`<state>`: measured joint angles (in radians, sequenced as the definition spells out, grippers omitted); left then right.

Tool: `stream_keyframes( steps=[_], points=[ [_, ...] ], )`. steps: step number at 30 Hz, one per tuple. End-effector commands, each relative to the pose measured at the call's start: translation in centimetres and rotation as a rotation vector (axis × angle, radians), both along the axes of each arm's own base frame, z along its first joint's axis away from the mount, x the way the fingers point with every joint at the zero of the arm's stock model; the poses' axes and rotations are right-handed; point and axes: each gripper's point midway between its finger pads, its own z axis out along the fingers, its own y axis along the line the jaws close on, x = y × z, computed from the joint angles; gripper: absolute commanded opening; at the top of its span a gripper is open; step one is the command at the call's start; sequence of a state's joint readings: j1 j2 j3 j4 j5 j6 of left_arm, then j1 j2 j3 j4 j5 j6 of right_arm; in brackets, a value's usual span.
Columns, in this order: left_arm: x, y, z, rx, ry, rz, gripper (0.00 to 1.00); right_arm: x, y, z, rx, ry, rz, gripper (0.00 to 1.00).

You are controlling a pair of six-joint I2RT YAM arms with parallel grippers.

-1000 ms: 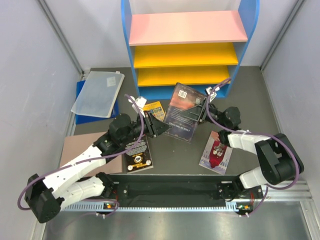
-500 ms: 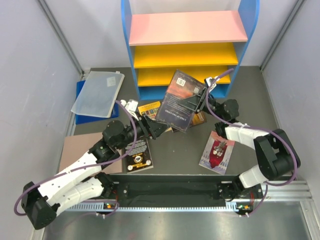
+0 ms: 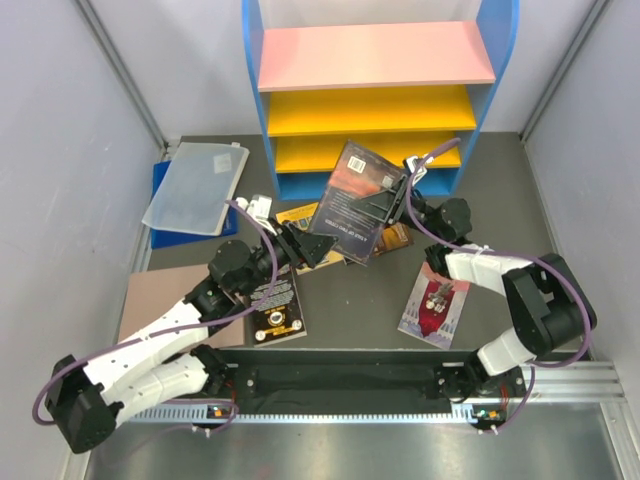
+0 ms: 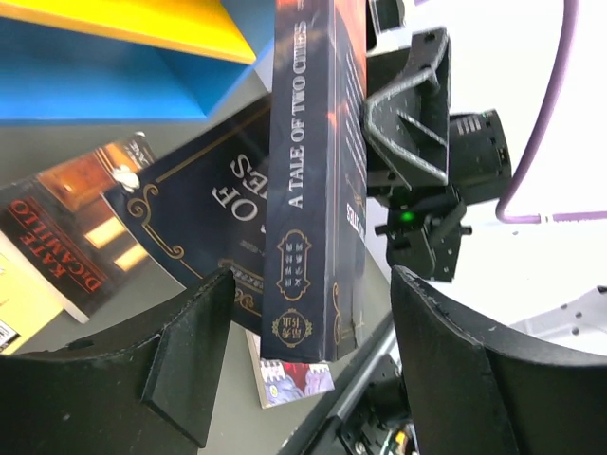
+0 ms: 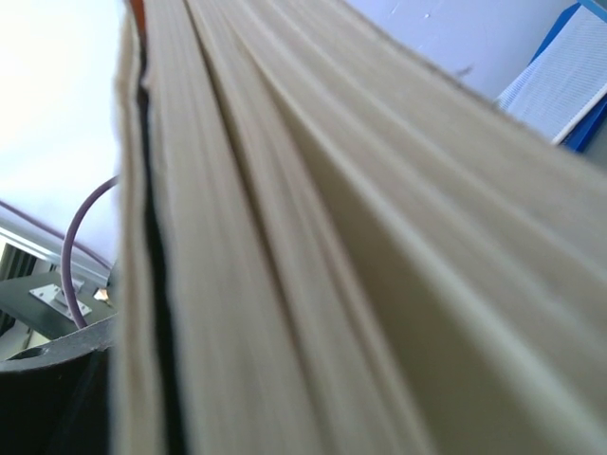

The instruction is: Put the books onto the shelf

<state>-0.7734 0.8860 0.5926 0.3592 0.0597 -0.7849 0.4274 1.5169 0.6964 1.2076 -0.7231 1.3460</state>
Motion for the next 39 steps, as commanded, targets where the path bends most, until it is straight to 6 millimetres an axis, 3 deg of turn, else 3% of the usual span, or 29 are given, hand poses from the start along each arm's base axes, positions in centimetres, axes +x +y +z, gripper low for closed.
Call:
stream_keyframes(
  steps=[1,2,4,5,10,12,15,16,18,19,21,22,23,24,26,27,29,30,32,33,35,36,38,39],
  points=[
    [0.4,0.7,4.5,-0.081,-0.116,0.047,0.68,-4.8,-2.3,11.2,0.278,-0.526,-0.021,0.0],
    [0.5,0.4,4.4,-0.084,-0.112,0.038,0.62,-4.8,-2.3,11.1,0.277,-0.522,-0.022,0.0],
    [0.3,-0.2,4.8,-0.11,-0.114,0.008,0.36,-4.7,-2.2,11.1,0.279,-0.52,-0.021,0.0],
    [0.5,-0.7,4.2,-0.105,-0.101,-0.002,0.28,-4.8,-2.1,11.2,0.281,-0.522,-0.014,0.0],
    [1.0,-2.3,4.8,-0.118,-0.104,-0.048,0.0,-5.0,-1.7,11.2,0.278,-0.523,0.006,0.0],
    [1.1,-2.8,5.0,-0.116,-0.108,-0.064,0.0,-5.0,-1.7,11.0,0.27,-0.517,0.009,0.01],
    [1.2,-3.0,6.2,-0.103,-0.128,-0.072,0.0,-5.1,-1.5,10.4,0.245,-0.504,0.015,0.17],
    [1.1,-3.0,7.6,-0.104,-0.154,-0.074,0.0,-5.0,-1.5,10.1,0.232,-0.498,0.015,0.32],
    [1.1,-2.8,9.2,-0.093,-0.17,-0.066,0.0,-4.8,-1.5,9.2,0.198,-0.483,-0.001,0.45],
    [1.1,-2.5,9.8,-0.077,-0.191,-0.053,0.0,-4.7,-1.6,8.9,0.186,-0.48,-0.01,0.65],
    [1.4,-1.9,11.0,-0.057,-0.211,-0.02,0.0,-4.5,-1.9,7.9,0.142,-0.475,-0.041,0.8],
    [1.4,-1.6,11.9,-0.034,-0.236,-0.009,0.0,-4.4,-2.1,7.5,0.125,-0.47,-0.052,0.94],
    [1.5,-1.4,12.2,-0.012,-0.238,0.002,0.0,-4.7,-2.4,7.3,0.11,-0.475,-0.064,0.98],
    [1.5,-1.1,13.9,-0.002,-0.279,0.014,0.0,-4.1,-2.2,6.3,0.062,-0.461,-0.083,1.0],
    [1.8,-1.4,13.8,0.052,-0.275,0.008,0.0,-4.5,-2.5,5.8,0.016,-0.468,-0.102,1.0],
    [1.6,-1.3,15.5,0.052,-0.319,0.006,0.0,-3.9,-2.4,4.5,-0.042,-0.454,-0.118,1.0],
    [2.0,-1.9,15.6,0.077,-0.319,-0.008,0.0,-4.3,-2.8,4.3,-0.084,-0.463,-0.139,1.0],
    [2.0,-1.8,17.0,0.072,-0.345,-0.004,0.0,-3.9,-2.8,3.0,-0.141,-0.447,-0.15,1.0],
    [2.5,-2.3,17.5,0.074,-0.352,-0.004,0.0,-4.2,-3.3,2.6,-0.177,-0.453,-0.173,1.0],
    [2.5,-2.4,18.8,0.062,-0.378,-0.003,0.0,-4.0,-3.3,1.5,-0.218,-0.437,-0.177,1.0],
    [3.2,-3.2,19.2,0.064,-0.385,-0.011,0.0,-4.3,-3.7,0.6,-0.246,-0.427,-0.187,0.99],
    [3.2,-3.2,20.5,0.046,-0.408,-0.008,0.0,-4.4,-3.8,-0.2,-0.267,-0.413,-0.186,1.0],
    [4.1,-4.1,20.8,0.045,-0.41,-0.011,0.0,-4.8,-4.1,-1.9,-0.288,-0.387,-0.184,1.0],
    [4.2,-4.2,22.3,0.02,-0.432,-0.008,0.0,-4.9,-4.2,-2.5,-0.295,-0.381,-0.186,1.0]
  ],
)
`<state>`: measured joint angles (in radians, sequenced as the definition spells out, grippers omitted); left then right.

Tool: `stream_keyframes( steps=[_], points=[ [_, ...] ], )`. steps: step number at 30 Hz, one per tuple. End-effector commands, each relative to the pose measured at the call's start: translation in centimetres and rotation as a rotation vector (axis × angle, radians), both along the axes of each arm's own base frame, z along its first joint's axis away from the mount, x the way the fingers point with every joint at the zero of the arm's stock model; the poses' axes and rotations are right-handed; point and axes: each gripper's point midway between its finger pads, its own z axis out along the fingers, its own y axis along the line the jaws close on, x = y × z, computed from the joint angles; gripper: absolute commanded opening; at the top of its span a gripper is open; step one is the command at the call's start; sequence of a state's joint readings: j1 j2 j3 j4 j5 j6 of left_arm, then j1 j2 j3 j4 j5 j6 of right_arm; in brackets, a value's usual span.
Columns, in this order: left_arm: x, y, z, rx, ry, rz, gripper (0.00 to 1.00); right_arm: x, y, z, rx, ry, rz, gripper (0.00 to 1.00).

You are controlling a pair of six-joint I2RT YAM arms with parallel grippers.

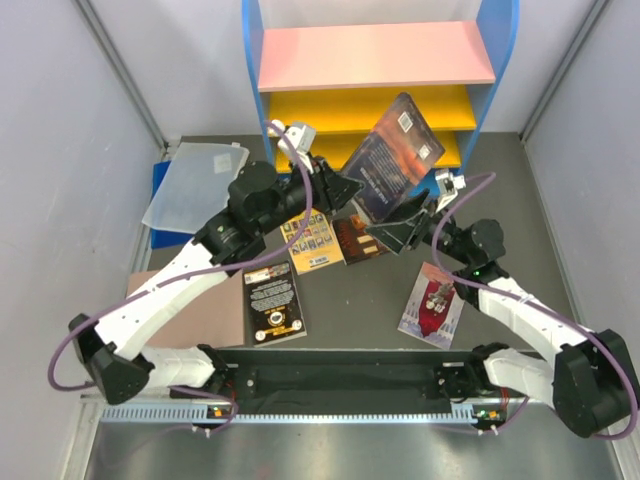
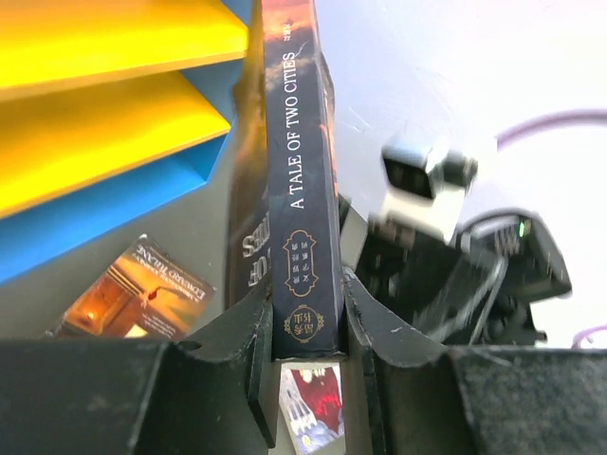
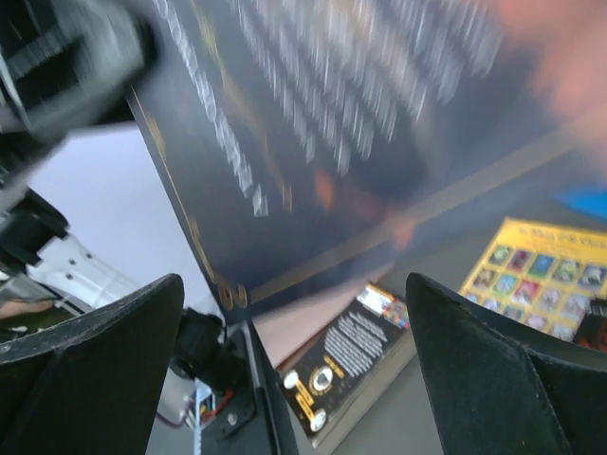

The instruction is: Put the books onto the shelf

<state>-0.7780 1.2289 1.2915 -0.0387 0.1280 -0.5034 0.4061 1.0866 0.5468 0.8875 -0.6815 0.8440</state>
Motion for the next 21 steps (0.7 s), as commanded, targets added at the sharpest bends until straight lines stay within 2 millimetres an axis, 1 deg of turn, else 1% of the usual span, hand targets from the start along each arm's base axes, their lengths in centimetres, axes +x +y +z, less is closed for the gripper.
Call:
stream_keyframes(
  steps=[1,2,3,4,5,6,7,8,9,10,11,12,13,14,15,16,17,18,19,20,21],
  points=[
    [0.6,0.1,10.6,-0.195,-0.239,0.005,0.0,-0.7,-0.2,-4.7,-0.102,0.04,-0.016,1.0],
    [0.9,-0.1,10.9,-0.2,-0.246,0.004,0.0,-1.1,-0.4,-5.8,-0.108,0.059,-0.019,1.0],
    [0.9,-0.2,12.4,-0.218,-0.271,0.0,0.0,-1.3,-0.6,-6.5,-0.112,0.071,-0.02,1.0],
    [1.5,-0.8,12.2,-0.214,-0.266,-0.003,0.0,-1.4,-0.6,-7.1,-0.117,0.084,-0.024,1.0],
    [1.8,-0.9,12.7,-0.221,-0.274,-0.005,0.0,-1.8,-0.9,-8.1,-0.125,0.102,-0.028,1.0],
    [1.7,-0.8,13.9,-0.243,-0.288,-0.011,0.0,-2.0,-1.0,-8.5,-0.13,0.107,-0.03,1.0],
    [2.1,-1.2,14.1,-0.252,-0.292,-0.015,0.0,-2.0,-1.2,-9.0,-0.137,0.118,-0.041,1.0],
    [2.5,-1.0,14.4,-0.259,-0.296,-0.011,0.0,-2.3,-1.4,-9.8,-0.153,0.137,-0.046,1.0],
    [2.6,-0.8,15.3,-0.283,-0.299,-0.013,0.0,-2.3,-1.5,-10.4,-0.178,0.134,-0.054,1.0],
    [3.3,-0.7,15.5,-0.288,-0.301,-0.016,0.0,-2.1,-1.6,-10.7,-0.196,0.14,-0.066,1.0],
    [3.6,-0.6,15.8,-0.301,-0.3,-0.019,0.0,-2.2,-1.8,-11.9,-0.245,0.154,-0.076,1.0],
    [3.7,-0.3,16.6,-0.33,-0.296,-0.027,0.0,-2.1,-2.0,-12.4,-0.266,0.161,-0.086,1.0],
    [4.6,0.0,16.5,-0.332,-0.292,-0.022,0.0,-2.0,-2.1,-12.8,-0.284,0.167,-0.105,1.0],
    [4.9,0.2,16.7,-0.337,-0.289,-0.021,0.0,-2.0,-2.4,-13.7,-0.314,0.178,-0.115,1.0],
    [4.9,0.5,17.7,-0.358,-0.291,-0.026,0.0,-1.9,-2.5,-14.3,-0.331,0.19,-0.126,1.0],
    [6.2,0.9,17.3,-0.348,-0.276,-0.02,0.0,-1.7,-2.8,-14.9,-0.349,0.201,-0.146,1.0],
    [6.7,1.4,18.0,-0.359,-0.275,-0.015,0.0,-1.7,-3.0,-15.8,-0.376,0.215,-0.157,1.0],
    [7.5,1.6,17.8,-0.378,-0.24,-0.014,0.0,-1.6,-3.1,-16.2,-0.387,0.221,-0.165,1.0],
    [8.5,2.6,17.9,-0.382,-0.23,0.01,0.0,-1.5,-3.3,-16.8,-0.4,0.231,-0.183,1.0],
    [8.9,3.1,18.3,-0.394,-0.218,0.025,0.0,-1.5,-3.5,-17.2,-0.414,0.239,-0.194,1.0],
    [9.7,3.3,18.1,-0.393,-0.208,0.05,0.0,-1.4,-3.6,-17.5,-0.424,0.239,-0.202,1.0]
  ],
)
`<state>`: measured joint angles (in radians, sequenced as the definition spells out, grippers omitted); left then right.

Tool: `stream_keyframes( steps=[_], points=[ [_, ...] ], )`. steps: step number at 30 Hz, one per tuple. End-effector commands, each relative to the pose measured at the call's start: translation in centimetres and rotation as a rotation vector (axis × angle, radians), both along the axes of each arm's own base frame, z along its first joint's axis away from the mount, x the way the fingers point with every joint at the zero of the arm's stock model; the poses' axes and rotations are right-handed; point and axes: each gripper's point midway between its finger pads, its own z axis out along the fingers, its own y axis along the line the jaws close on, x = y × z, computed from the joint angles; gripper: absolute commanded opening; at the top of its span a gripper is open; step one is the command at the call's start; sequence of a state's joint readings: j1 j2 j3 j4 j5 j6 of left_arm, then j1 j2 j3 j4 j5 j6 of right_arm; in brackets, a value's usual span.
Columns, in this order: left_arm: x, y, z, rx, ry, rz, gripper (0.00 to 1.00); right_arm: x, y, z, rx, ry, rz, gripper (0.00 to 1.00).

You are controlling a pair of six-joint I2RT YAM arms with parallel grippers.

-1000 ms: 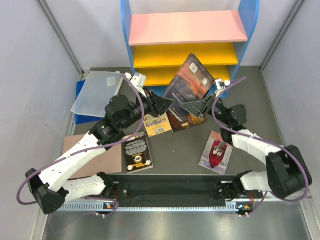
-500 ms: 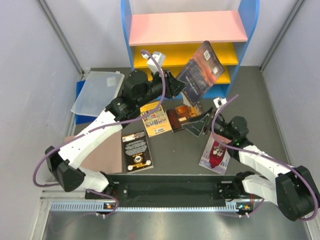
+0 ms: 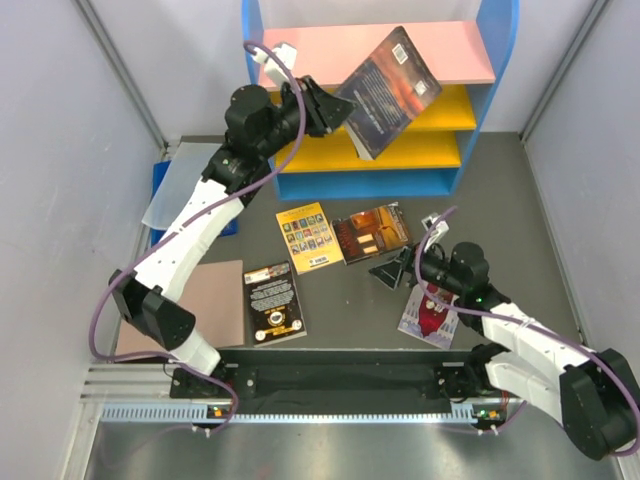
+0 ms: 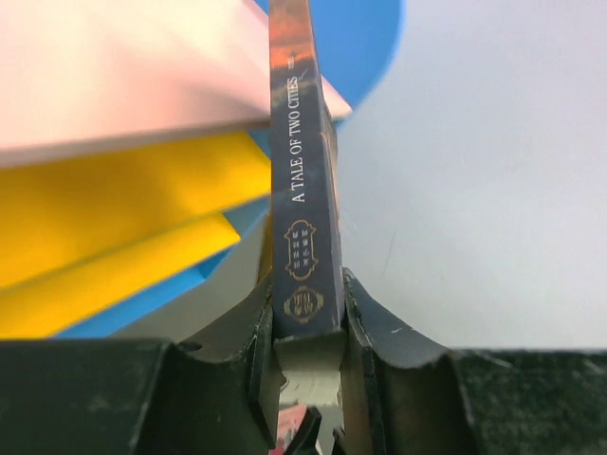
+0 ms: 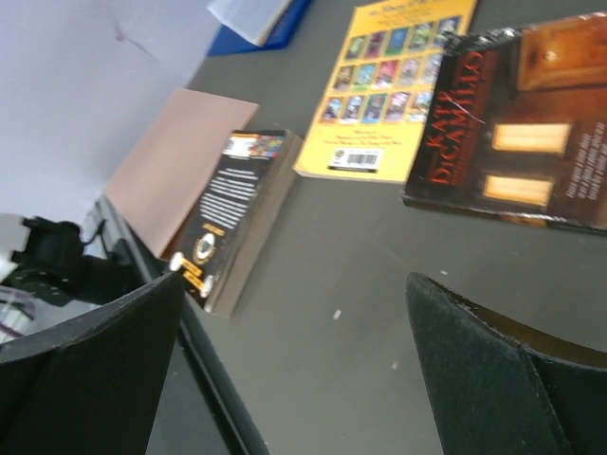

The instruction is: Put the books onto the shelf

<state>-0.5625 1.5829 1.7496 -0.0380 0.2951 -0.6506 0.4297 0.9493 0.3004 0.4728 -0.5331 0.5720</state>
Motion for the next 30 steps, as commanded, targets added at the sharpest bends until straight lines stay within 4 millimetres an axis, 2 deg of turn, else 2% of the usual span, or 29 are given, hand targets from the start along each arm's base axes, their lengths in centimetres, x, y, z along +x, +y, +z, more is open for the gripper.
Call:
stream_keyframes(
  steps=[1,2,3,5,7,10,11,12,14,16,17,25,28,30],
  points=[
    [-0.5,3.9,11.5,-0.239,-0.234,0.059,0.0,0.6,-0.8,-2.1,-0.099,-0.009,-0.063,1.0],
    [-0.2,4.6,12.6,-0.247,-0.25,0.107,0.0,0.6,-0.9,-2.6,-0.122,-0.001,-0.068,1.0],
    [0.7,4.5,11.9,-0.228,-0.222,0.129,0.0,1.0,-1.1,-2.7,-0.137,-0.001,-0.093,1.0],
    [1.4,5.4,12.9,-0.242,-0.222,0.19,0.0,0.9,-0.9,-3.3,-0.18,0.007,-0.1,1.0],
    [2.1,5.4,12.7,-0.244,-0.214,0.215,0.0,1.0,-0.5,-3.7,-0.211,0.007,-0.116,1.0],
    [2.2,5.0,13.3,-0.248,-0.229,0.19,0.0,0.9,0.0,-4.2,-0.231,0.014,-0.11,1.0],
    [1.8,4.8,14.0,-0.254,-0.245,0.171,0.0,0.8,0.1,-4.2,-0.234,0.015,-0.104,1.0],
    [1.7,4.1,13.7,-0.244,-0.245,0.134,0.0,0.8,0.2,-4.2,-0.238,0.01,-0.1,1.0],
    [1.5,4.0,13.9,-0.266,-0.251,0.113,0.0,0.8,0.5,-4.2,-0.24,0.008,-0.091,1.0],
    [1.1,4.9,15.2,-0.318,-0.284,0.144,0.0,0.8,0.5,-4.3,-0.244,0.01,-0.091,1.0],
    [1.4,4.8,14.4,-0.317,-0.277,0.152,0.0,0.8,0.5,-4.5,-0.247,0.012,-0.088,1.0],
    [2.0,7.5,15.4,-0.363,-0.294,0.268,0.0,0.6,0.9,-5.2,-0.266,0.023,-0.07,1.0],
    [2.6,8.5,15.0,-0.388,-0.283,0.314,0.0,0.6,1.0,-5.6,-0.277,0.03,-0.063,1.0],
    [2.5,9.7,15.6,-0.427,-0.297,0.351,0.0,0.5,1.2,-5.7,-0.282,0.03,-0.055,0.99]
  ],
)
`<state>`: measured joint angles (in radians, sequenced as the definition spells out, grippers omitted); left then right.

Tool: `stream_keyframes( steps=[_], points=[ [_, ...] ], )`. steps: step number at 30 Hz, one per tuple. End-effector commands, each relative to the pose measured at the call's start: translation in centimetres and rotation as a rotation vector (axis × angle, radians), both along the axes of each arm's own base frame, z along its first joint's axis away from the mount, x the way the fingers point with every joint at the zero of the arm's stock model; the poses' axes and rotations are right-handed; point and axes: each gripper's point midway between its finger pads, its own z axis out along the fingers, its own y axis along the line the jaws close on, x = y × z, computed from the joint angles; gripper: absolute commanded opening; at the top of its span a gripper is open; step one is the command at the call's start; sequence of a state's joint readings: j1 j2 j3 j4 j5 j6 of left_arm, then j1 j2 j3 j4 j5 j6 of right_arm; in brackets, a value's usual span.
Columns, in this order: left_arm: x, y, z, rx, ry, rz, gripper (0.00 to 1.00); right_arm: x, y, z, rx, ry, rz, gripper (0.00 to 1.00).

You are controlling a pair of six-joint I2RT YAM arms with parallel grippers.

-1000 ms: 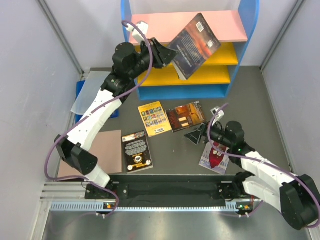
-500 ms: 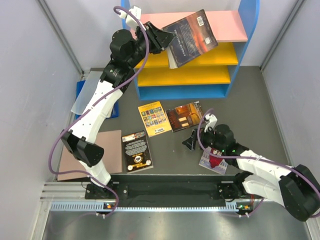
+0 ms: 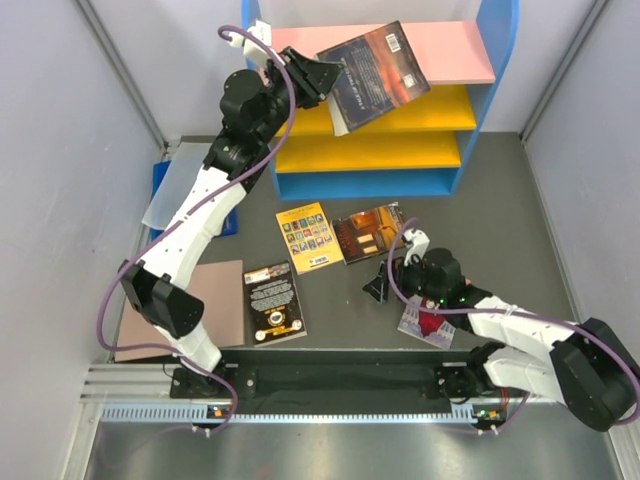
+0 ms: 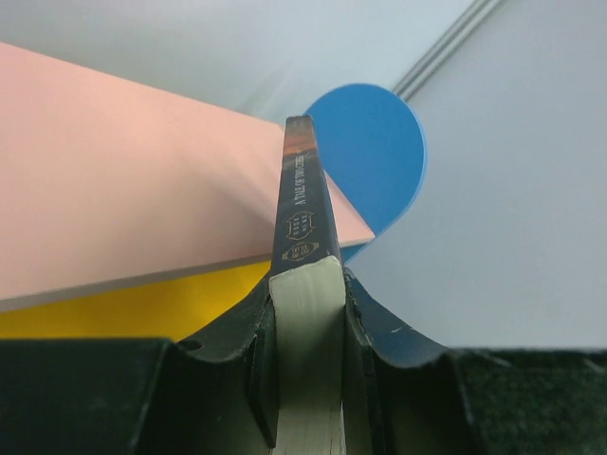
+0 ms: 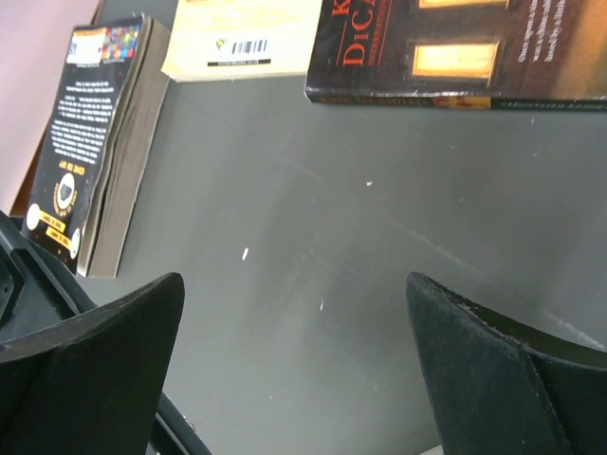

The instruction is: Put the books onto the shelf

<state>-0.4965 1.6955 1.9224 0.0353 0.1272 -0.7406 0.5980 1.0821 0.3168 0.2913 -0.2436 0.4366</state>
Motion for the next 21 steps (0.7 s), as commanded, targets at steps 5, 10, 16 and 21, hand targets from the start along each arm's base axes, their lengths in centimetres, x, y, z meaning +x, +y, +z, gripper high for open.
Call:
stream_keyframes(
  steps=[5,10,16,21],
  points=[
    [-2.5,7.8,10.5,-0.294,-0.261,0.183,0.0,1.0,1.3,1.6,0.009,-0.064,0.029,1.0],
    [-1.1,9.7,10.7,-0.378,-0.246,0.226,0.0,1.0,1.8,1.3,-0.002,-0.054,0.047,1.0],
    [0.9,9.7,11.0,-0.409,-0.227,0.25,0.0,0.9,2.2,1.0,-0.015,-0.047,0.06,1.0],
    [1.7,8.3,11.0,-0.402,-0.228,0.172,0.0,1.0,2.1,1.8,-0.018,-0.055,0.049,1.0]
  ],
)
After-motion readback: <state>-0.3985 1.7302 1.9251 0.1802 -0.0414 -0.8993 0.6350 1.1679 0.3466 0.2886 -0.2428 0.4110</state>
